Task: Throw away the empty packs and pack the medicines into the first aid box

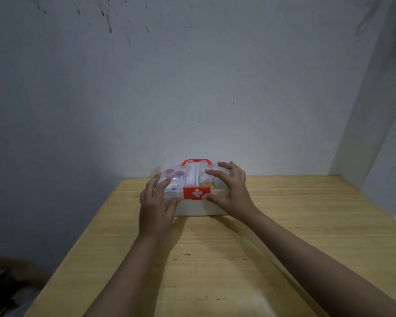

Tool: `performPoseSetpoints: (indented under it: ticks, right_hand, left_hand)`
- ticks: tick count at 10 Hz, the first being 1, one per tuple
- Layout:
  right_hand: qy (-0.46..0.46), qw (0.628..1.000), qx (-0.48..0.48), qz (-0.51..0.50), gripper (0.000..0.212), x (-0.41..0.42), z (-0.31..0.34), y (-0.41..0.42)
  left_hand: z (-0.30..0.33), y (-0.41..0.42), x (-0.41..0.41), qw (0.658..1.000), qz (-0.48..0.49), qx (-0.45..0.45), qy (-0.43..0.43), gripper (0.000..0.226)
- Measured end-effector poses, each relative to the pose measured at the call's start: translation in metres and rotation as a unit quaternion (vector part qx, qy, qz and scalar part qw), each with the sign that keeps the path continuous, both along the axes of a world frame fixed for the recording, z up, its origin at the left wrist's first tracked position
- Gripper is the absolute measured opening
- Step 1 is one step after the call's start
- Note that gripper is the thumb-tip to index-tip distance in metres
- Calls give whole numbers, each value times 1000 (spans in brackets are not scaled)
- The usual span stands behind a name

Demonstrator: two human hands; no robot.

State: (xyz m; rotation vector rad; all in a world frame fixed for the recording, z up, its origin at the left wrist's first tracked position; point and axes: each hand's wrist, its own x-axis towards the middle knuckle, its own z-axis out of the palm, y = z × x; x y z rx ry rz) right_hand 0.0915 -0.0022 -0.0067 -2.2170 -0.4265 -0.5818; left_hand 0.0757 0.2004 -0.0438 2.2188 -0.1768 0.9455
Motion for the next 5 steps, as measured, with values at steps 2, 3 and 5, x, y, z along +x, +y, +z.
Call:
performPoseSetpoints:
  ticks: [2,3,5]
  right_hand:
    - [24,1000,1,-14,61,37,6,-1]
    - [35,999,5,-12,62,50,7,-5]
    - [52,998,-35,0,69,52,9,-10]
  left_hand:
    - [15,-10,36,999,-8,-30,40,56]
    - [18,-16,44,999,4,-30,45,54]
    - [21,-17,43,997,-6,-45,60,59]
